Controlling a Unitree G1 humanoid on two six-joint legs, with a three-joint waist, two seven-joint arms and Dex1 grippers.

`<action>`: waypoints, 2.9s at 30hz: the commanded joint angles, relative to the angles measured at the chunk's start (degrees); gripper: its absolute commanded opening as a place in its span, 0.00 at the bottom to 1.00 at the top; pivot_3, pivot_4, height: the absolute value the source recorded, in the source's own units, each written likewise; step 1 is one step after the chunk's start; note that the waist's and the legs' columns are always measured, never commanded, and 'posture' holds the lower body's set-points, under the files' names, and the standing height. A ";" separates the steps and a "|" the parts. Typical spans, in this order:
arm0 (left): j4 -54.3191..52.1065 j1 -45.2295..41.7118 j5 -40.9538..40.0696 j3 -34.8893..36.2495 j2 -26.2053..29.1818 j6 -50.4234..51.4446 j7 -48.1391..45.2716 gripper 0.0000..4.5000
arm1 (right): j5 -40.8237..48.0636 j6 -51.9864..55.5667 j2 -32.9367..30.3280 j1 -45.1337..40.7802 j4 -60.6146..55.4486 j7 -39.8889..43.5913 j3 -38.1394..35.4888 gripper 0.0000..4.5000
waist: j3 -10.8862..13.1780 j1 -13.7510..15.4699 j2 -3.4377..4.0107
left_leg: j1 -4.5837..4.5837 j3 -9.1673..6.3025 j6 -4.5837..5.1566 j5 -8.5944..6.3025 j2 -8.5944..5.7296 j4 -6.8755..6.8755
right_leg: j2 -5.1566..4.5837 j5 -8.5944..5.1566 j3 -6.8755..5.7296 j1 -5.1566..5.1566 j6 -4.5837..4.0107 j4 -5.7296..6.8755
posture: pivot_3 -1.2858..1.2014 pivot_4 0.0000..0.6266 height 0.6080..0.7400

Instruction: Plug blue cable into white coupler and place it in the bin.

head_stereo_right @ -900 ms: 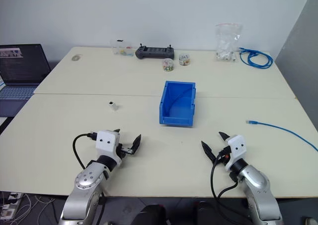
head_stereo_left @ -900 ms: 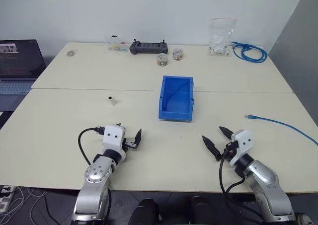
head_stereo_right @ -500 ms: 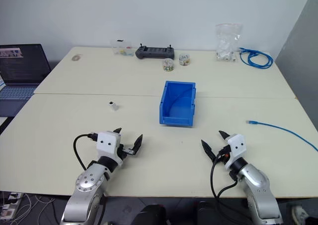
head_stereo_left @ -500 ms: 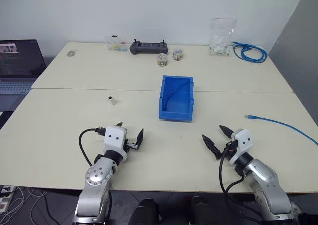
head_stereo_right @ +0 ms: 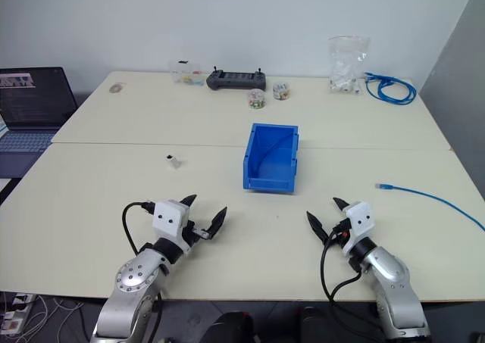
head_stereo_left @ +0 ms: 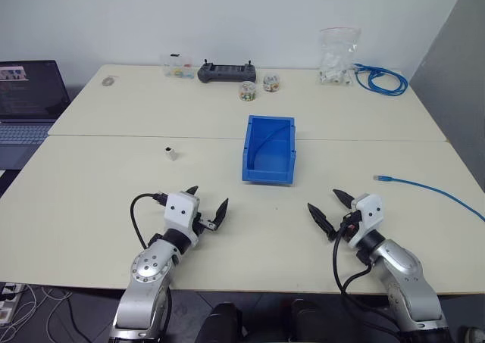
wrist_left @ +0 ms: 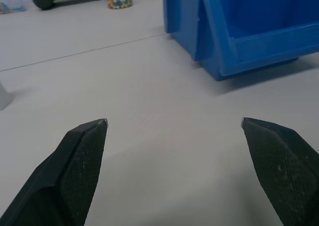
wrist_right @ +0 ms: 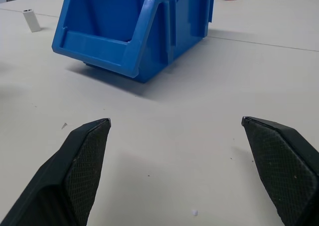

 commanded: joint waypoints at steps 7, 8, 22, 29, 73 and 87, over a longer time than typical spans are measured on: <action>-1.03 -1.25 -1.32 -2.24 0.64 -1.74 -3.74 1.00 | 1.12 -0.37 -1.74 -0.63 -1.11 2.10 -1.06 0.99 | 0.00 0.00 0.00 | 0.00 0.00 0.00 0.00 0.00 0.01 | 0.00 0.00 0.00 0.00 0.00 0.01 | 0.52 0.24 1.00; -0.92 -1.50 -1.27 -2.54 0.84 -1.91 -4.21 1.00 | 1.33 -0.04 -1.82 -0.66 -1.21 2.21 -1.19 0.99 | 0.00 0.00 0.00 | 0.00 0.00 0.00 0.00 0.00 0.01 | 0.00 0.00 0.00 0.00 -0.01 0.01 | 0.52 0.24 1.00; 3.71 -21.18 -7.69 -11.23 5.39 6.68 -22.82 1.00 | 13.57 15.14 -21.72 1.35 -13.18 12.91 -13.94 0.99 | 0.02 0.05 0.02 | -0.03 0.04 0.01 0.00 -0.06 0.08 | 0.01 0.01 -0.02 0.06 0.01 -0.01 | 0.52 0.24 1.00; 6.75 -32.18 -6.46 -18.70 5.60 10.86 -30.26 1.00 | 10.45 19.04 -37.61 -3.86 0.01 21.93 -16.41 0.99 | 0.06 -0.06 0.01 | 0.00 0.13 0.04 0.01 -0.05 0.12 | 0.06 0.03 -0.02 0.08 0.03 0.04 | 0.52 0.24 1.00; 5.44 -36.72 -2.02 -23.36 10.64 14.78 -37.24 1.00 | -27.38 -14.21 -30.61 -65.67 73.91 55.06 15.94 0.00 | 0.42 -2.37 0.10 | 0.10 1.57 -0.26 0.20 0.34 0.11 | -0.09 0.26 0.20 -0.01 -0.31 0.17 | 0.52 0.24 1.00; -5.95 -16.45 -5.20 -6.40 27.69 15.71 -34.69 1.00 | -13.43 18.60 -13.18 -44.36 13.72 49.99 23.98 0.00 | 0.45 -1.50 0.12 | -0.03 0.91 0.01 0.05 0.38 0.17 | -0.06 0.30 -0.07 -0.04 -0.38 0.22 | 0.52 0.24 1.00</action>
